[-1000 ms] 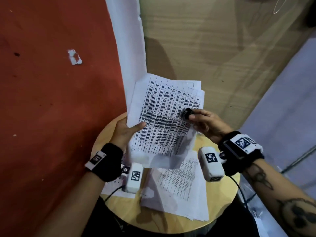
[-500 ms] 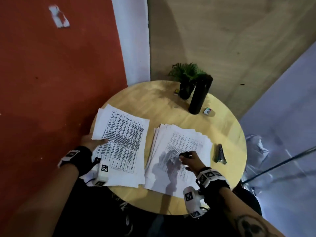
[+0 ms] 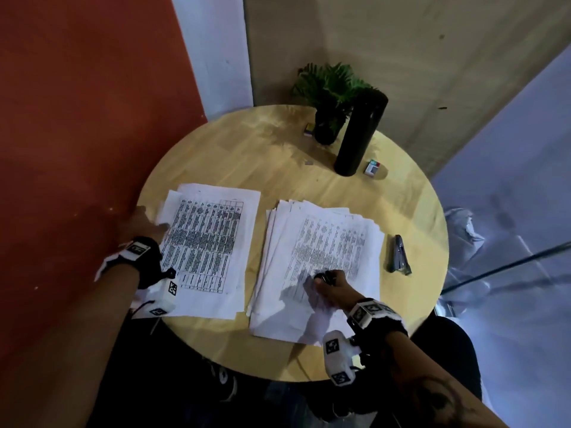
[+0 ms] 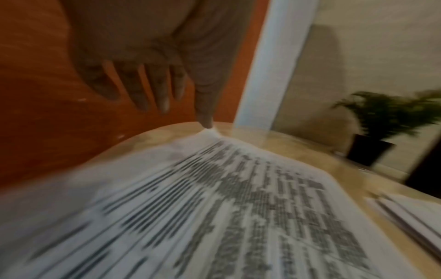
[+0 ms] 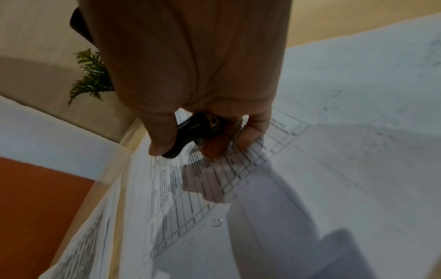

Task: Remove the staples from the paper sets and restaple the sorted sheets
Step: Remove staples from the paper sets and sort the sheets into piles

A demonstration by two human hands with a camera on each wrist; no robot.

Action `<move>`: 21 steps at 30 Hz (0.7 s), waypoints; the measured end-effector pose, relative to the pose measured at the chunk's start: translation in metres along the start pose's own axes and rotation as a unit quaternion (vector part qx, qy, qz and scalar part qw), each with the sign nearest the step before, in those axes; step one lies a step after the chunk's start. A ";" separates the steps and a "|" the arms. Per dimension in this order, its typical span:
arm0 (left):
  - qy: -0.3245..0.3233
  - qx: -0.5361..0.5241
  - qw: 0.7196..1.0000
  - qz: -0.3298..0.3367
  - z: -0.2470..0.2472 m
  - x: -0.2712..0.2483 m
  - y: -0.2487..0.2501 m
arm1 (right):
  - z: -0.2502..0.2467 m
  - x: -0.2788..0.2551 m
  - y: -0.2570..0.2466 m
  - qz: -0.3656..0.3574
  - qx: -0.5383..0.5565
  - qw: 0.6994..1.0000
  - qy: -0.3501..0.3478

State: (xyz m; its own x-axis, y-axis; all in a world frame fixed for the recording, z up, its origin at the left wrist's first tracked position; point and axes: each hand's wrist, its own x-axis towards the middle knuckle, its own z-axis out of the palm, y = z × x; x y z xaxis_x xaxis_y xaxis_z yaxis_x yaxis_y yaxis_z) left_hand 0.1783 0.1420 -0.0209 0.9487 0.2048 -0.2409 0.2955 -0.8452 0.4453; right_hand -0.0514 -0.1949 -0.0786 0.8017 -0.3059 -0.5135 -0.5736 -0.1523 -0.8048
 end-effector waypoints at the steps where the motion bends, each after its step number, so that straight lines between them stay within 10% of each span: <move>1: 0.022 0.023 0.999 0.028 0.005 -0.005 0.014 | -0.001 0.001 -0.001 0.000 0.000 1.000 -0.010; 7: -0.123 -0.027 0.969 0.212 0.084 -0.091 0.118 | -0.005 -0.006 -0.007 -0.015 0.006 0.999 -0.028; 15: -0.164 0.074 0.977 0.119 0.156 -0.160 0.165 | -0.001 -0.009 -0.002 0.029 0.056 0.998 -0.006; 21: -0.215 -0.046 0.973 0.063 0.154 -0.133 0.167 | -0.002 -0.008 0.002 0.022 0.040 0.999 -0.013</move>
State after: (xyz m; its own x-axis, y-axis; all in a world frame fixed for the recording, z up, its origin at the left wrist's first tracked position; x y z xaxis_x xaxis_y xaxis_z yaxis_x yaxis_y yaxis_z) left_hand 0.0842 -0.1021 -0.0470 0.8491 -0.1408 -0.5091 0.2071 -0.7979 0.5661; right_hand -0.0591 -0.1943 -0.0760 0.7803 -0.2870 -0.5557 -0.5944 -0.0639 -0.8016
